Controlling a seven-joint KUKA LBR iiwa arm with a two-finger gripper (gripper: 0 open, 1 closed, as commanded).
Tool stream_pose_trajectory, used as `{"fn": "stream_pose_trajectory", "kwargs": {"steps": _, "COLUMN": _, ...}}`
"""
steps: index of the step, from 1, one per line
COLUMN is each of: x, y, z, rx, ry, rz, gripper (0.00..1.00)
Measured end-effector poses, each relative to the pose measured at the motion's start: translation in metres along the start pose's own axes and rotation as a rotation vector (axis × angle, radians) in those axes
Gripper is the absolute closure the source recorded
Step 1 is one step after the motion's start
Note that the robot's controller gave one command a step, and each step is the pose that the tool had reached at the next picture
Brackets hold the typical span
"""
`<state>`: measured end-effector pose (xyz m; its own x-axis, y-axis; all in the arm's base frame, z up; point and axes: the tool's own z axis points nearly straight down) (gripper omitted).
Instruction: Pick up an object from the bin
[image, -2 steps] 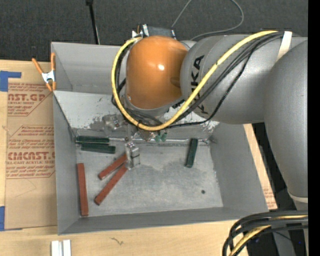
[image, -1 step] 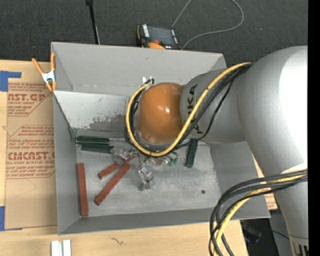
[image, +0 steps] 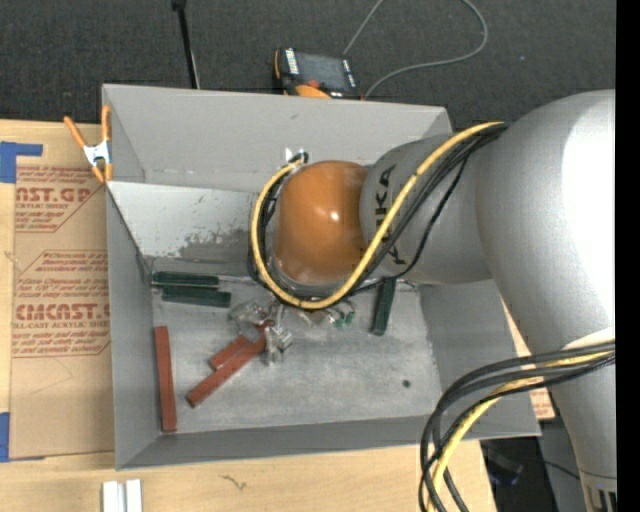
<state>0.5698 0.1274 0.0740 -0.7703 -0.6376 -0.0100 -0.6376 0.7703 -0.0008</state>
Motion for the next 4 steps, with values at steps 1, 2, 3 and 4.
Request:
{"fn": "stream_pose_trajectory", "kwargs": {"steps": 1, "x": 0.047, "y": 0.012, "z": -0.128, "rx": 0.003, "ry": 0.002, "rz": -0.040, "gripper": 1.00}}
{"fn": "stream_pose_trajectory", "kwargs": {"steps": 2, "x": 0.047, "y": 0.012, "z": -0.123, "rx": -0.001, "ry": 0.007, "rz": -0.041, "gripper": 0.00}}
{"fn": "stream_pose_trajectory", "kwargs": {"steps": 3, "x": 0.013, "y": 0.035, "z": 0.007, "rx": -0.005, "ry": 0.006, "rz": -0.228, "gripper": 0.00}}
{"fn": "stream_pose_trajectory", "kwargs": {"steps": 4, "x": 0.009, "y": 0.033, "z": 0.000, "rx": -0.001, "ry": -0.002, "rz": -0.226, "gripper": 1.00}}
